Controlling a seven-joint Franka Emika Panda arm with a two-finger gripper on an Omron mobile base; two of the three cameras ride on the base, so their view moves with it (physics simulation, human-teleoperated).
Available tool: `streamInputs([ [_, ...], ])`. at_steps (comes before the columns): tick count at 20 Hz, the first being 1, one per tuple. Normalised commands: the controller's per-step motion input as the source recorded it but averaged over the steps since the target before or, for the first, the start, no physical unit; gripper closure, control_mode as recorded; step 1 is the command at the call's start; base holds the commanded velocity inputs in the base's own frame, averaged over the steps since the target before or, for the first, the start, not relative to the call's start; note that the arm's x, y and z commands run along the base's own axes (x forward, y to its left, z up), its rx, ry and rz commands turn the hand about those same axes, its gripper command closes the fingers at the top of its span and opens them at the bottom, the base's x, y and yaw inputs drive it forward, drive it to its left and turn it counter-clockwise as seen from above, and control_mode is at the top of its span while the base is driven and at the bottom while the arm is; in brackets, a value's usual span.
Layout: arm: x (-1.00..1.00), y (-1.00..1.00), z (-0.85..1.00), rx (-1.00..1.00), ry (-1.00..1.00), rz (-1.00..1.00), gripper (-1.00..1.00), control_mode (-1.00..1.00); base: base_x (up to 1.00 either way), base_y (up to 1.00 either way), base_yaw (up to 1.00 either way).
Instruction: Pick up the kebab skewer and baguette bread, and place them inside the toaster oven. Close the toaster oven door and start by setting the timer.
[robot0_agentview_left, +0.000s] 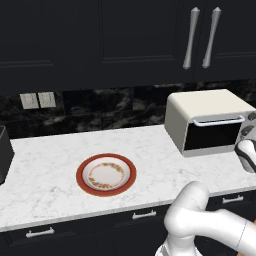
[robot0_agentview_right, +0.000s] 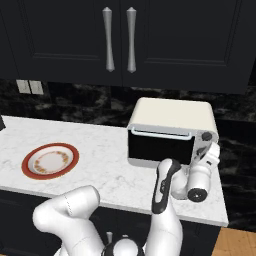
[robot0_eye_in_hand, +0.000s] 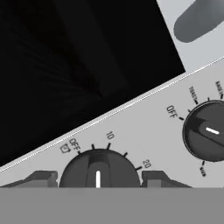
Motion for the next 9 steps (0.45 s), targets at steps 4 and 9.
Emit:
streamInputs([
  [4, 0.0, 0.0, 0.0, 0.25, 0.0, 0.0, 1.0, -1.0, 0.0, 0.0, 0.0],
  [9, 0.0, 0.01, 0.03, 0.26, 0.0, 0.0, 1.0, -1.0, 0.0, 0.0, 0.0],
])
